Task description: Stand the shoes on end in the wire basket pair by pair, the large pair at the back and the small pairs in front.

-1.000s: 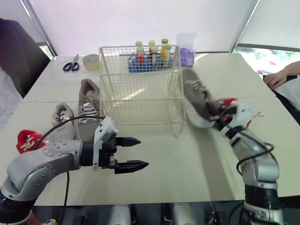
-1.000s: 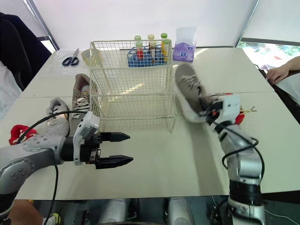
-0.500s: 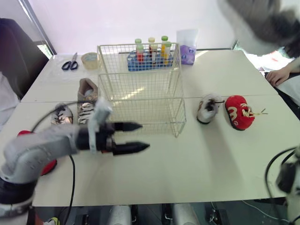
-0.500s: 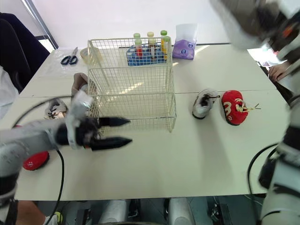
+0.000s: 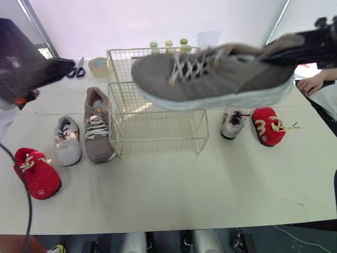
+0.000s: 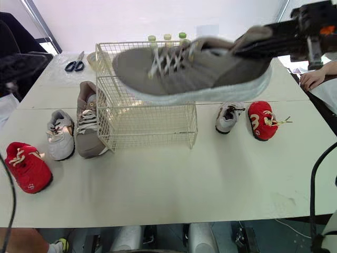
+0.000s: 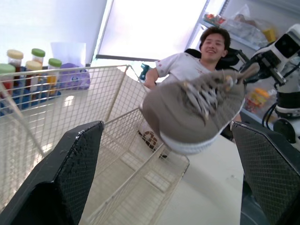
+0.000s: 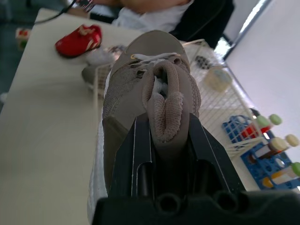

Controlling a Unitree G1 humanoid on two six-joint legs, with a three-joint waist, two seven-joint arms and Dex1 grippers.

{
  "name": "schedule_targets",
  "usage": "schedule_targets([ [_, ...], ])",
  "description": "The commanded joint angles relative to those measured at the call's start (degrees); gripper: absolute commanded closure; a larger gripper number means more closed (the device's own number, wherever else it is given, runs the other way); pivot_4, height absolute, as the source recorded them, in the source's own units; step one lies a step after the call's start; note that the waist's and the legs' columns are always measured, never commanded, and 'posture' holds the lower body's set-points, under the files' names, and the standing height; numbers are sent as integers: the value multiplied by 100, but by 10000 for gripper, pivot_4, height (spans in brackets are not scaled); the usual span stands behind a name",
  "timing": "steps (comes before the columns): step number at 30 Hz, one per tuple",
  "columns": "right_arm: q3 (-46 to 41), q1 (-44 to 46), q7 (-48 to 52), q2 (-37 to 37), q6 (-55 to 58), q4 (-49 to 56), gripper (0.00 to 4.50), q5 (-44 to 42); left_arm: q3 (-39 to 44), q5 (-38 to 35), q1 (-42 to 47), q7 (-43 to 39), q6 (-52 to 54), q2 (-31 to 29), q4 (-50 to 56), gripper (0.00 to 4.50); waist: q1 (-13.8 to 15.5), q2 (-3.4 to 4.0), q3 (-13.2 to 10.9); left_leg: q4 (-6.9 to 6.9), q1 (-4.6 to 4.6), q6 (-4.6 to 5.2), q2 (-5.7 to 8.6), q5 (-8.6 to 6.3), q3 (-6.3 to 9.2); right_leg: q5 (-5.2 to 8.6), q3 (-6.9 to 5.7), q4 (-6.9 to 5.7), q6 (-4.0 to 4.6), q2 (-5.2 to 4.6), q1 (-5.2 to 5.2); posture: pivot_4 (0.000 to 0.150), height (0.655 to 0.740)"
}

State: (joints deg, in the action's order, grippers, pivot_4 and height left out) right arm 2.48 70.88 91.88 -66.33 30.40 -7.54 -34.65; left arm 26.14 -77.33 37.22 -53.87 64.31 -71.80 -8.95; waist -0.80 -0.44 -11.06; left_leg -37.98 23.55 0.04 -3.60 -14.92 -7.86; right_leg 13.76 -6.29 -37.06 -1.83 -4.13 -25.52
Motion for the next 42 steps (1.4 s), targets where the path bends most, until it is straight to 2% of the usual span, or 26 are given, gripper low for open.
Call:
schedule_targets([
  [1,19,406,62,-32,-338,381,43125,-517,-201,148,376,-537,171,-97,23,0,26,-3,-2,0,1,-1,0,-1,2,0,-2,1,2,0,0,1500,7357],
  [9,350,582,62,-2,-821,606,43125,-946,-819,-11,719,-804,838,523,828,0,3,-17,-10,-4,4,-5,2,-2,1,-1,-1,-5,0,-5,0,1500,7357],
  [17,128,382,62,-163,-764,937,43125,-1287,-1524,308,835,-1092,1008,1080,1204,0,2,-18,-10,-8,3,-41,0,20,4,-2,0,-12,0,3,1,1500,7357],
  [21,-42,296,62,-165,-676,1049,43125,-1323,-1959,781,877,-1400,856,1221,1198,0,10,-18,-10,-11,3,-41,0,20,4,-2,0,-13,0,2,2,1500,7357],
  [27,-194,236,62,-115,-550,1135,43125,-1225,-2108,906,1022,-1835,935,1445,1121,0,11,-18,-10,-13,3,-40,0,21,6,-2,0,-13,0,3,3,1500,7357],
  [28,-216,221,62,-114,-523,1157,43127,-1219,-2084,842,1048,-1880,1018,1475,1103,5133,11,-18,-10,-13,3,-40,0,21,6,-2,0,-13,0,3,3,1500,7357],
  [29,-237,208,62,-109,-495,1181,43127,-1208,-2042,792,1070,-1914,1075,1494,1081,7522,11,-18,-10,-13,3,-40,0,21,6,-2,0,-13,0,3,4,1500,7357],
  [31,-269,188,62,-108,-445,1213,43127,-1183,-1960,731,1119,-1915,1181,1533,1027,17482,6,-18,-10,-13,3,-40,0,21,6,-2,0,-14,0,3,4,1500,7357],
  [34,-292,163,62,-116,-397,1251,43127,-1102,-1842,692,1142,-1888,1265,1568,980,28826,3,-18,-10,-14,2,-39,-1,21,8,-2,0,-16,0,4,4,1500,7357],
  [36,-297,128,62,-129,-336,1285,43127,-1062,-1713,701,1101,-1706,1220,1637,1000,34273,7,-18,-10,-15,2,-39,0,21,8,-2,1,-17,0,4,4,1500,7357],
  [38,-316,69,42,-132,-286,1290,43127,-982,-1564,688,1042,-1453,1179,1727,1058,37020,9,-18,-10,-16,2,-40,0,21,9,-2,1,-18,0,4,4,1500,7357],
  [42,-468,-129,-397,-185,-83,907,24587,-609,-959,334,873,-789,1274,1924,1120,37071,9,-20,-9,-20,2,-40,0,21,10,-2,1,-19,0,2,8,1500,7357],
])
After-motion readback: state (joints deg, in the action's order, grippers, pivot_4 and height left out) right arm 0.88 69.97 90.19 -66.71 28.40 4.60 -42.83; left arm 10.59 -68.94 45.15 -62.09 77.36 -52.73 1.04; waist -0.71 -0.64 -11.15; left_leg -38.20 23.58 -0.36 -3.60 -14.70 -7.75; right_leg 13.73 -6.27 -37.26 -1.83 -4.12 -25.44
